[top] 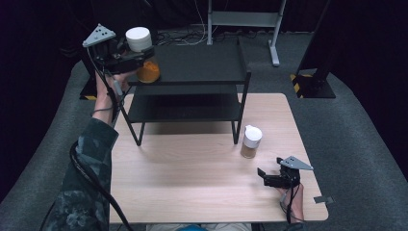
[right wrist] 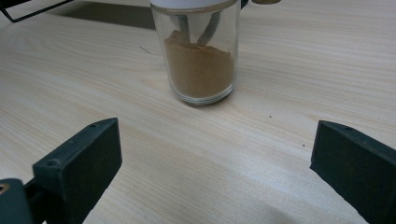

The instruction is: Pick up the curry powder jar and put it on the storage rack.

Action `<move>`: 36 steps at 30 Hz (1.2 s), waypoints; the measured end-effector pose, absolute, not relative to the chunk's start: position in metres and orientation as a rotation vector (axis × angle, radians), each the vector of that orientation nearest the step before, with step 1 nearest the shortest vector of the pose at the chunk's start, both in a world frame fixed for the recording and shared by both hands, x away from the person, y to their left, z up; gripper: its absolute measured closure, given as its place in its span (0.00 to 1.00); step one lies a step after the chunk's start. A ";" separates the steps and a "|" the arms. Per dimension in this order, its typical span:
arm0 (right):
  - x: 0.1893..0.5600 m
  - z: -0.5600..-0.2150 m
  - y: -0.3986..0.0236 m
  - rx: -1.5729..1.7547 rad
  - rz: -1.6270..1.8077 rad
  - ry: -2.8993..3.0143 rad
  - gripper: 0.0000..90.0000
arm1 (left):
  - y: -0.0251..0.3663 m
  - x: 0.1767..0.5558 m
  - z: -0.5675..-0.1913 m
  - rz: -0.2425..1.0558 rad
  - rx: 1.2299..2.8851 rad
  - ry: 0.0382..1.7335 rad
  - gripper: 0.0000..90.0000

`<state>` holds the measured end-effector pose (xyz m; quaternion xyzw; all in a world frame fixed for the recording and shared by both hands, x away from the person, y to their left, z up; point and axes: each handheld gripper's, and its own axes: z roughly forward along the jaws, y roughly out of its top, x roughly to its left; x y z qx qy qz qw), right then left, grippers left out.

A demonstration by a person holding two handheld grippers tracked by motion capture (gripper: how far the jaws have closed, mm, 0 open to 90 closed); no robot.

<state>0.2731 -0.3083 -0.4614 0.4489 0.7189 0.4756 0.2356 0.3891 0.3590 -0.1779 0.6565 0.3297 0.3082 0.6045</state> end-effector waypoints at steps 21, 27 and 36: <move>0.273 -0.462 -0.308 1.234 1.307 1.969 0.01 | 0.358 0.379 -0.159 0.722 1.623 0.802 0.17; 0.272 -0.462 -0.308 1.231 1.306 1.967 0.01 | 0.373 0.368 -0.158 0.684 1.680 0.782 0.10; 0.272 -0.461 -0.307 1.234 1.300 1.966 0.01 | 0.383 0.345 -0.177 0.675 1.796 0.733 0.04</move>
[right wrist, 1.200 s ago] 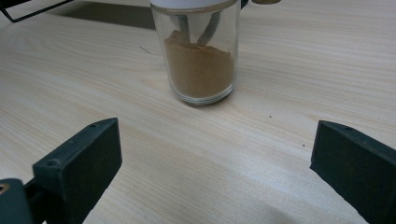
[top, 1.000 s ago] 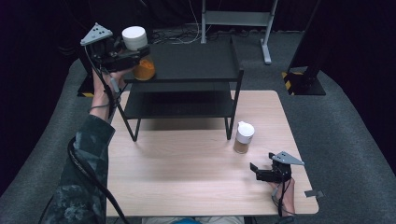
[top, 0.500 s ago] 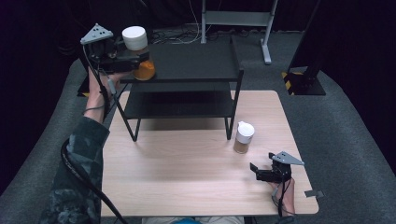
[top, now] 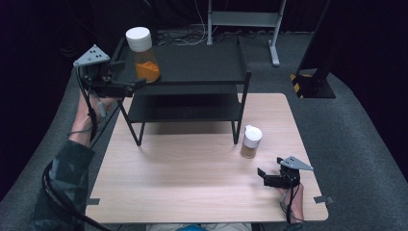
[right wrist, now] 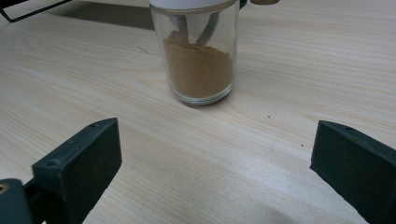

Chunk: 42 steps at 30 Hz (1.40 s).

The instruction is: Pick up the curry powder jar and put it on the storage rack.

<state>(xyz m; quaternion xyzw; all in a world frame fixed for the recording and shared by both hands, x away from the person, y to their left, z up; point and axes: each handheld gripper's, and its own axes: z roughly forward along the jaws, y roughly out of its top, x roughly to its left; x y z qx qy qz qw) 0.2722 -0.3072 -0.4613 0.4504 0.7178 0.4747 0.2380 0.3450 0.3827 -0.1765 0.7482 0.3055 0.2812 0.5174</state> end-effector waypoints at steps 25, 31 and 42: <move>0.274 -0.459 -0.305 1.236 1.281 1.980 0.01 | 0.355 0.298 -0.340 0.591 2.158 0.768 0.00; 0.275 -0.459 -0.304 1.236 1.275 1.986 0.01 | 0.346 0.292 -0.387 0.516 2.186 0.850 0.00; 0.275 -0.458 -0.304 1.238 1.272 1.986 0.01 | 0.336 0.287 -0.424 0.493 2.176 0.948 0.00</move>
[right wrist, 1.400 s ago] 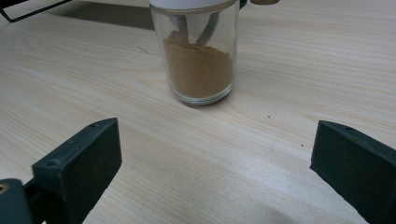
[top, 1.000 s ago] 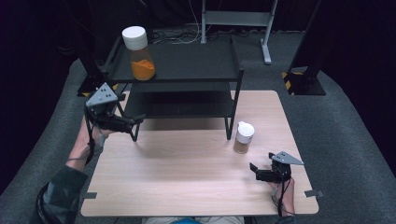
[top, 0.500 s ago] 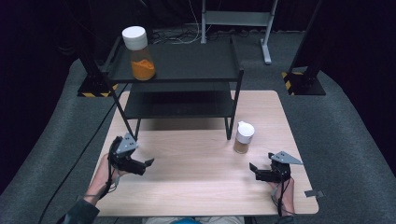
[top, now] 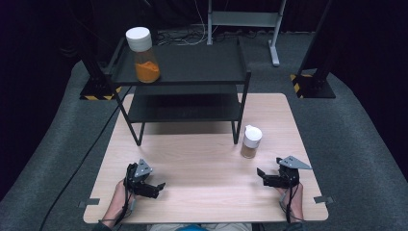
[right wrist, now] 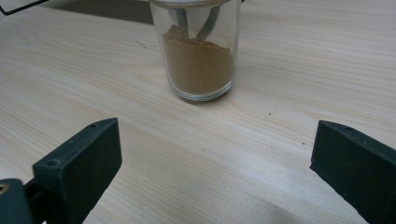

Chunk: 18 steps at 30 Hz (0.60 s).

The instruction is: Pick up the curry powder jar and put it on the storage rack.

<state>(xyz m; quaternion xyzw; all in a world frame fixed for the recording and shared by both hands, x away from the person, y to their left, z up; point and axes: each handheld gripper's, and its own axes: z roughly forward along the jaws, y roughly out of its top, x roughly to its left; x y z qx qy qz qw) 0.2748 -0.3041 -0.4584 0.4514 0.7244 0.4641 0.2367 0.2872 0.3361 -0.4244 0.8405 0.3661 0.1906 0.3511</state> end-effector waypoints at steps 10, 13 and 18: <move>0.275 -0.458 -0.304 1.241 1.270 1.987 0.01 | 0.332 0.283 -0.438 0.498 2.139 1.010 0.00; 0.275 -0.458 -0.303 1.240 1.266 1.988 0.01 | 0.332 0.284 -0.438 0.489 2.141 1.026 0.00; 0.275 -0.458 -0.303 1.240 1.261 1.988 0.01 | 0.333 0.289 -0.437 0.453 2.127 1.078 0.00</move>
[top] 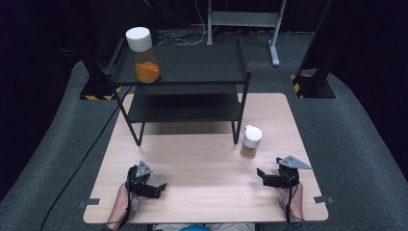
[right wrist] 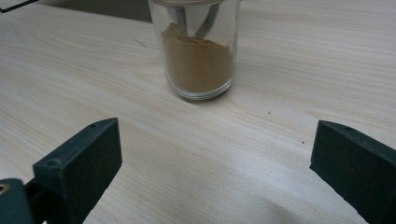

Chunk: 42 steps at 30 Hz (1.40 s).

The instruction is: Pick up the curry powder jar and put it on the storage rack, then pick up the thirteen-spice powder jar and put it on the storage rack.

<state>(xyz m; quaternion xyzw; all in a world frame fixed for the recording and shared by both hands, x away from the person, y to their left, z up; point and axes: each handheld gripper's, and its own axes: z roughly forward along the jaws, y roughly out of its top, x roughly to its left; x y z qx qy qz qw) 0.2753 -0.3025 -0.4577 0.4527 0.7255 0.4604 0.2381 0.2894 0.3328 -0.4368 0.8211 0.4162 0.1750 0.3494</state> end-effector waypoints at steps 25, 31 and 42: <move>0.275 -0.456 -0.299 1.235 1.240 1.999 0.01 | 0.325 0.284 -0.437 0.510 2.071 1.207 0.00; 0.274 -0.452 -0.285 1.236 1.143 1.997 0.00 | 0.325 0.284 -0.437 0.511 2.071 1.208 0.00; 0.299 -0.435 -0.268 1.116 1.225 2.029 0.00 | 0.326 0.283 -0.437 0.508 2.073 1.201 0.00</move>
